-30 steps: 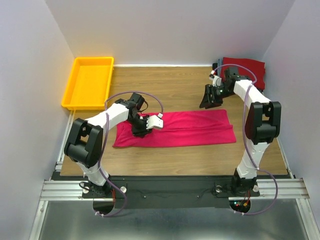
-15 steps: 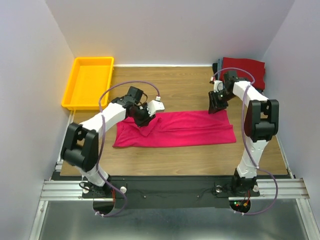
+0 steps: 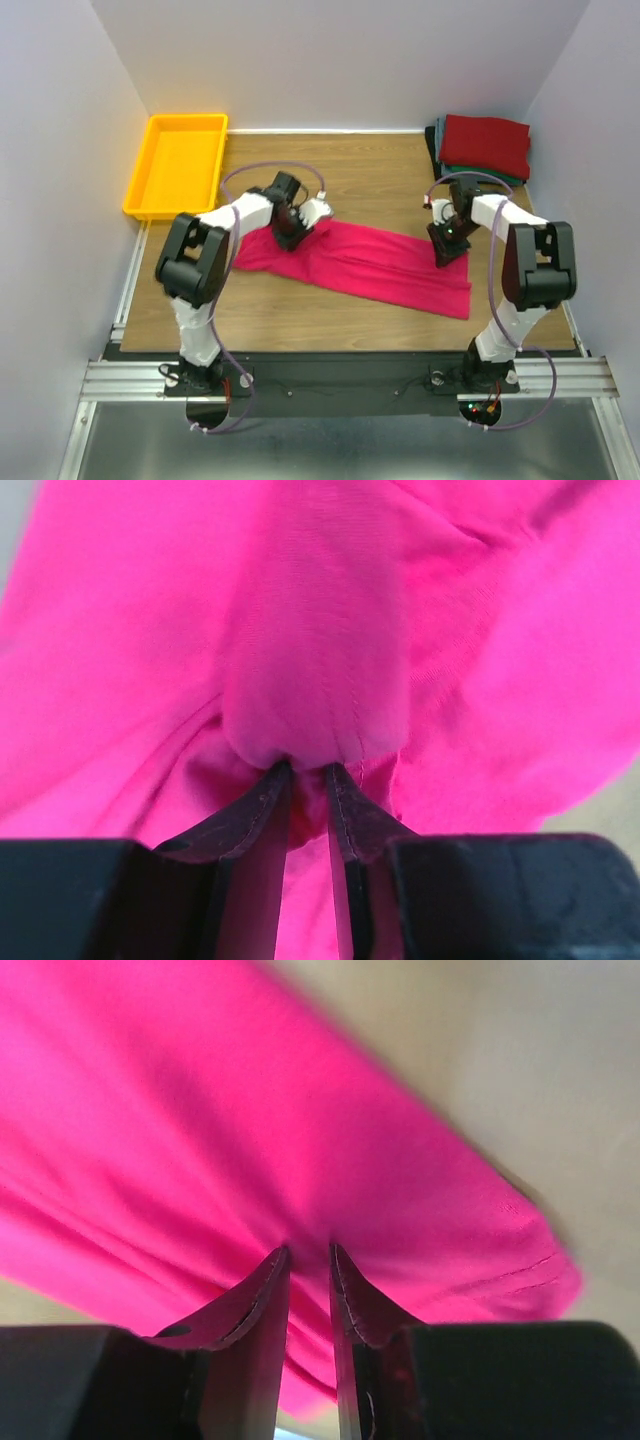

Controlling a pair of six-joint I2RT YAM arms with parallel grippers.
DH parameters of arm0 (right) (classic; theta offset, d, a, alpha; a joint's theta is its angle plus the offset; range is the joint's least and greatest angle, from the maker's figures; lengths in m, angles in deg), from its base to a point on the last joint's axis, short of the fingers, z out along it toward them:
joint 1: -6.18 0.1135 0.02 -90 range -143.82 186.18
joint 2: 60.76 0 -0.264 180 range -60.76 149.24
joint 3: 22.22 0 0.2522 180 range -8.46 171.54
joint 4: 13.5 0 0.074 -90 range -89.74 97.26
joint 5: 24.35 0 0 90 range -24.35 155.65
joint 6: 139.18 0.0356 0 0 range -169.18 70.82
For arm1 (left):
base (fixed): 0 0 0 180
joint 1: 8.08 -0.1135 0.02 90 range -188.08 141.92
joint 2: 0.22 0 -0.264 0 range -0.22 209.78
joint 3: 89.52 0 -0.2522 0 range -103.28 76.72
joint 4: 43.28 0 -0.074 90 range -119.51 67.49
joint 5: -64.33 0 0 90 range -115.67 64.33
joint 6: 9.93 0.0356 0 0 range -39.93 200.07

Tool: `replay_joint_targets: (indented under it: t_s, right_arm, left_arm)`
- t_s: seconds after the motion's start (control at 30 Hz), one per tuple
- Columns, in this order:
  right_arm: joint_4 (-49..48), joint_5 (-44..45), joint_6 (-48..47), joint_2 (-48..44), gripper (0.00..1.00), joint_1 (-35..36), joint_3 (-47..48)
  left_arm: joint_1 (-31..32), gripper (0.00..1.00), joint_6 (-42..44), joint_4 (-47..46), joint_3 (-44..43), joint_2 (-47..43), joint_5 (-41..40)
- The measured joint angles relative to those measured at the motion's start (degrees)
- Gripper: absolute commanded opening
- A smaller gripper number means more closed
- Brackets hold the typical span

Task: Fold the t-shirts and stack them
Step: Fold the tshirt

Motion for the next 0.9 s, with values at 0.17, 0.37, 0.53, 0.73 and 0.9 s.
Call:
replay_joint_targets:
  t_s: [0.17, 0.37, 0.53, 0.73, 0.9]
  right_arm:
    - [6.6, -2.3, -5.1, -10.5, 0.31, 0.8, -9.0]
    - [14.0, -7.6, -7.8, -16.5, 0.31, 2.7, -1.7]
    - [12.5, -9.9, -8.6, -13.0, 0.26, 2.6, 4.9]
    - [10.2, -10.1, -8.5, -5.4, 0.19, 3.0, 2.3]
    - [8.9, -9.5, -8.5, -4.5, 0.15, 4.4, -1.0]
  left_arm:
    - [-0.1, 0.38, 2.0, 3.7, -25.2, 16.5, -1.9]
    - [-1.2, 0.45, 3.0, 3.8, -40.8, 21.6, 0.2]
    - [-2.0, 0.41, -1.1, 2.1, -35.5, 11.4, 2.5]
    - [-2.2, 0.33, -13.4, -1.4, -29.4, 6.7, 4.1]
    - [-2.2, 0.31, -24.9, -2.2, -25.1, 11.0, 4.0]
